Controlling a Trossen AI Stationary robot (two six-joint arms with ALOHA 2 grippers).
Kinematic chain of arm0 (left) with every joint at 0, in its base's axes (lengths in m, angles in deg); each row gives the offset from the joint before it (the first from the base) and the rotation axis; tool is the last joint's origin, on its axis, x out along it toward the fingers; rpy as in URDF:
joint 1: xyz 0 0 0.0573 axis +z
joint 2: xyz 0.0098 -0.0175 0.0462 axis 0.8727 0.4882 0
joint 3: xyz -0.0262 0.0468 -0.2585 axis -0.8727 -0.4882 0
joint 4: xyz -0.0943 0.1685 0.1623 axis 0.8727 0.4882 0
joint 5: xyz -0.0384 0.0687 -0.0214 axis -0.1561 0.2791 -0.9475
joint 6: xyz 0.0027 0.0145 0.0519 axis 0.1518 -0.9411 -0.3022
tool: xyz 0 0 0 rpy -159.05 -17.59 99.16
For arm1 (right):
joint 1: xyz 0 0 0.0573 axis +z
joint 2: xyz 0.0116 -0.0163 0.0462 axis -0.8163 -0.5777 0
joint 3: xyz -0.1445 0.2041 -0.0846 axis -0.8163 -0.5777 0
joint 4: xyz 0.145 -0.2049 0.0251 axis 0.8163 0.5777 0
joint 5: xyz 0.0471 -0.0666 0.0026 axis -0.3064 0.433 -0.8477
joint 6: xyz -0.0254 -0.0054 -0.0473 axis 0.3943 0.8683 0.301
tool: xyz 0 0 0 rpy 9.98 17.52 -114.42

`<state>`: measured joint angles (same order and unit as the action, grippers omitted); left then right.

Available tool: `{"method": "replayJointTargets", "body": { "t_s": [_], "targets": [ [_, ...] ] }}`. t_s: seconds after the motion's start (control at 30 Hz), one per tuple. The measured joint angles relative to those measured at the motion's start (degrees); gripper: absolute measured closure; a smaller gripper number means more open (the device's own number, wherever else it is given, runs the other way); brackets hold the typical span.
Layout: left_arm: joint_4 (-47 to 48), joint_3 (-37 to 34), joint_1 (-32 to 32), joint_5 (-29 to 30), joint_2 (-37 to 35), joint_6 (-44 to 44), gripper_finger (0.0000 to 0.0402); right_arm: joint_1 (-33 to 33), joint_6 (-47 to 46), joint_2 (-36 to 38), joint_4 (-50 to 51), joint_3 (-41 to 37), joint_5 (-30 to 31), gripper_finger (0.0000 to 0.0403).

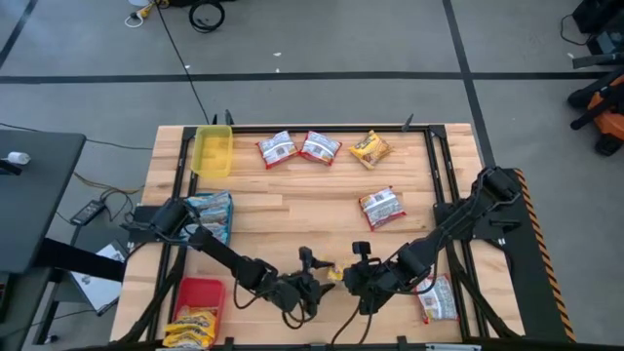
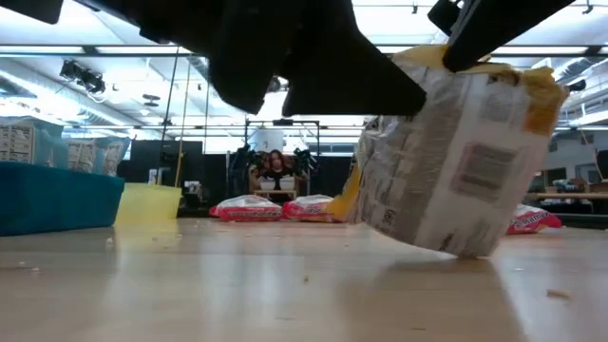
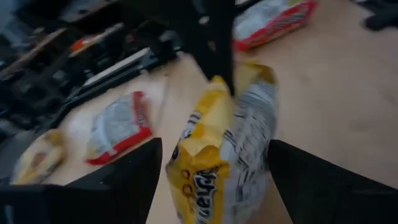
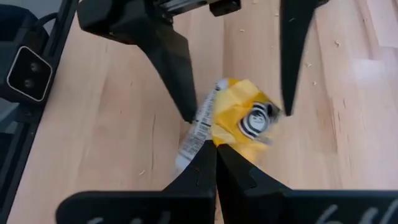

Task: Sort Maruchan noodles
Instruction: Put the bottom yellow noodle pack into the red bin

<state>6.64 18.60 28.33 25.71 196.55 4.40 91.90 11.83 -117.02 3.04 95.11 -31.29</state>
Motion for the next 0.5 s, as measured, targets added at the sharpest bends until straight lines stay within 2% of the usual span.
{"method": "replayJointTargets", "body": {
  "t_s": [0.13, 0.33, 0.5],
  "targets": [
    [1.3, 0.0, 0.8, -7.5, 0.0, -2.7, 0.0106, 0.6, -0.1, 0.0, 0.0, 0.0, -0.3, 0.0398],
    [1.5, 0.0, 4.1, -10.3, 0.7, -2.1, 0.0106, 1.8, 4.4, 0.0, -3.2, 0.0, 0.0, 0.0398],
    [1.1, 0.0, 5.9, -20.7, 0.8, 1.1, 0.0107, 2.3, 6.2, 0.0, -5.4, 0.0, 2.6, 0.0398]
  ]
}}
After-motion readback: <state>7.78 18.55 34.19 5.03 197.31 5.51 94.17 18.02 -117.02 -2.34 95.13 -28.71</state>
